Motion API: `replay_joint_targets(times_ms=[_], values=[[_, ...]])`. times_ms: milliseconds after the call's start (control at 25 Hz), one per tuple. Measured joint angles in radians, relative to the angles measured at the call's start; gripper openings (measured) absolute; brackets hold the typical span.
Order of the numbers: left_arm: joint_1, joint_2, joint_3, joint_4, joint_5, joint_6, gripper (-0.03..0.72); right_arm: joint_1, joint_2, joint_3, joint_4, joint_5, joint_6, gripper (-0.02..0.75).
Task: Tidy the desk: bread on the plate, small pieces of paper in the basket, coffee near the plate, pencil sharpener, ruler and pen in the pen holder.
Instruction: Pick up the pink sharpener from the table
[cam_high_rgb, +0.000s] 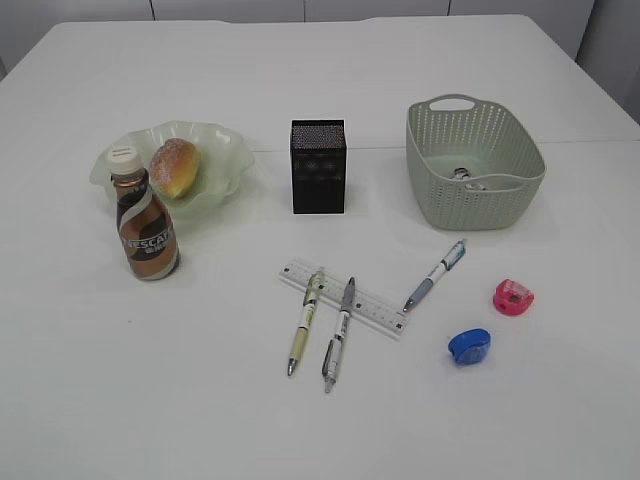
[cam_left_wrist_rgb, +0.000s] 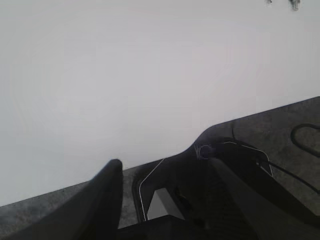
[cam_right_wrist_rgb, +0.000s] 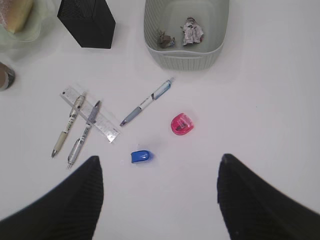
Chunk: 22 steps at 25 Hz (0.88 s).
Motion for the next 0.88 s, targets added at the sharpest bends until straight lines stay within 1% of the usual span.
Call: replay_joint_targets(times_ms=[200,480,880], values=[[0.0,-0.024,0.0,-0.044,0.003,0.0,0.385,0.0,0.0,0.0,0.0,0.0,0.0,0.553],[0.0,-0.024,0.0,-0.058,0.003,0.0,0.382,0.0,-0.014,0.0,0.0,0.0,-0.008,0.553],[0.0,-0.024,0.0,-0.138,0.005,0.011,0.36,0.0,-0.07,0.0,0.002,0.001,-0.012,0.553]])
